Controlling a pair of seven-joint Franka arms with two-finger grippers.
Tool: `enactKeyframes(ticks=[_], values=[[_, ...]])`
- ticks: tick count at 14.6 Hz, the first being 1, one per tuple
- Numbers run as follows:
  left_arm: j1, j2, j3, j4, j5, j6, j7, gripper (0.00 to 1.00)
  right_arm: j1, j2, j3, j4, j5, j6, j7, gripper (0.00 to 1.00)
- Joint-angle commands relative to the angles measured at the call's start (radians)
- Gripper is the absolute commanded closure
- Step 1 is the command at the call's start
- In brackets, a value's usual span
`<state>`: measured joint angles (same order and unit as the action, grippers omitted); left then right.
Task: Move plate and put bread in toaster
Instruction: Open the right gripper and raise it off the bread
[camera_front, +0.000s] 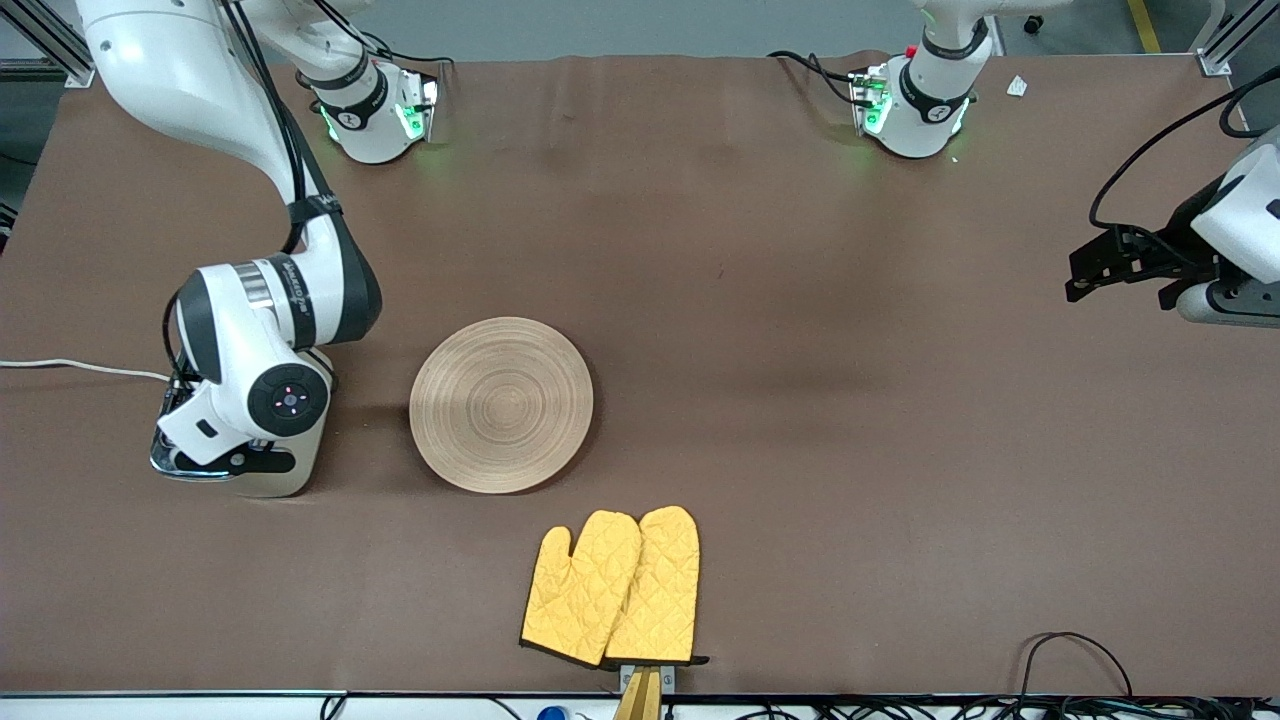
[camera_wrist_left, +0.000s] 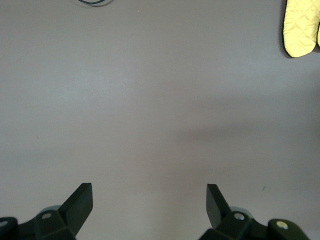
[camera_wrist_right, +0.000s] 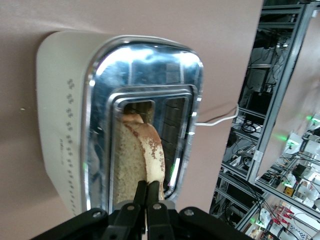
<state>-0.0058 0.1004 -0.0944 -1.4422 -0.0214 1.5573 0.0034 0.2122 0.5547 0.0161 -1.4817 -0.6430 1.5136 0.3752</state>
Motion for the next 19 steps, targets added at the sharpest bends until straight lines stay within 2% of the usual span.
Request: enactKeyframes(ticks=[1,2,3,5,8,12,15,19], values=[[-0.003,-0.007,-0.001,0.002,0.003,0.007,-0.013,0.00,-0.017,0.007,0.007,-0.003,0.017,0.010,0.014,0.53],[-0.003,-0.007,-0.001,0.002,0.003,0.007,-0.013,0.00,-0.017,0.005,0.007,-0.002,0.017,0.010,0.013,0.28],[-0.003,-0.007,-0.001,0.002,0.003,0.006,-0.013,0.00,-0.013,0.005,0.007,0.000,0.016,0.011,0.013,0.16],[-0.005,-0.007,-0.001,0.002,0.003,0.007,-0.013,0.00,-0.002,-0.018,0.008,0.015,0.013,0.004,0.001,0.00],[-0.003,-0.007,-0.001,0.000,0.003,0.007,-0.016,0.00,0.009,-0.079,0.013,0.035,0.019,-0.003,-0.030,0.00],[-0.005,-0.011,-0.005,-0.010,0.029,0.062,-0.060,0.00,-0.002,-0.198,0.007,0.038,0.182,-0.019,-0.079,0.00],[-0.006,-0.021,-0.005,-0.041,0.031,0.110,-0.060,0.00,-0.002,-0.271,0.008,0.040,0.228,-0.082,-0.142,0.00],[-0.005,-0.030,-0.011,-0.052,0.050,0.121,-0.040,0.00,-0.081,-0.428,0.002,0.003,0.463,-0.099,-0.148,0.00]])
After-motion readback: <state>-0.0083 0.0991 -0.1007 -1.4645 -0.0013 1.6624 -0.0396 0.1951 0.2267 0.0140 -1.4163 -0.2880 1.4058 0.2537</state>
